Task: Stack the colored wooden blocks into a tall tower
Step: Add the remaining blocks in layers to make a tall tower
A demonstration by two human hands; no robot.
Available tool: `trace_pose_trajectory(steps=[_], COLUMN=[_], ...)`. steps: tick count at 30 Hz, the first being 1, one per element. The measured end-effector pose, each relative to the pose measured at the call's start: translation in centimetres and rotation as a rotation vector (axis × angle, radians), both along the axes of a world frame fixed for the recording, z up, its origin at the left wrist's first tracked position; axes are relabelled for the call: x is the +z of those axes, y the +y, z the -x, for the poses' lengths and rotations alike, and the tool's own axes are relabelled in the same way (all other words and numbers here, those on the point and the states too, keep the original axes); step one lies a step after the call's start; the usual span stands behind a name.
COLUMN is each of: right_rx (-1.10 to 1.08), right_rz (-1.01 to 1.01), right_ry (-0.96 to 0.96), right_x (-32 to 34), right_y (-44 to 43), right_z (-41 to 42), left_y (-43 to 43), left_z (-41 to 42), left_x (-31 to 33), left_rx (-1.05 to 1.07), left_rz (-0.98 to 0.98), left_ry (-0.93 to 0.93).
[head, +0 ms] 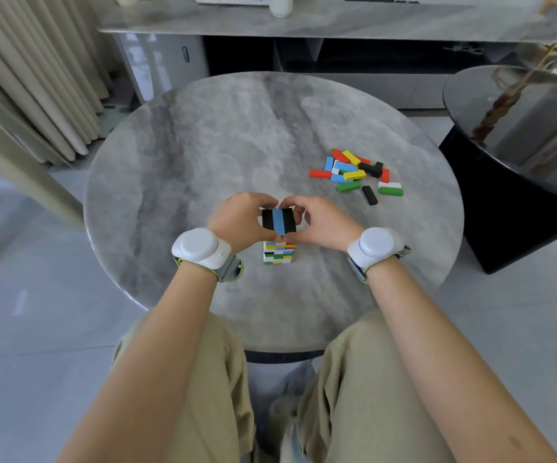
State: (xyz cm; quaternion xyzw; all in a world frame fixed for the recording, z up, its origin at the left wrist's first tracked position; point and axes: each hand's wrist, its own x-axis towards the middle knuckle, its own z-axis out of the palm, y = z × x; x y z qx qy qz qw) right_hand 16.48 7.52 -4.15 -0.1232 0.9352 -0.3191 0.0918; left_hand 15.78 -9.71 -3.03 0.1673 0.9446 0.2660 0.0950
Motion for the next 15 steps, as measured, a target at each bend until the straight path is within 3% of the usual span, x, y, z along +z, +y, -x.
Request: trace_pose_trajectory(steps=[15], right_rx=[-0.006], right_rz=[0.023], right_ry=[-0.029], right_x=[-0.37], right_y=[0.59], right_z=[0.05], left_y=[0.41], left_z=[-0.03], left_x=[-0.07], left_rx=[-0.021], left_rz=[-0.006], left_ry=[0.006])
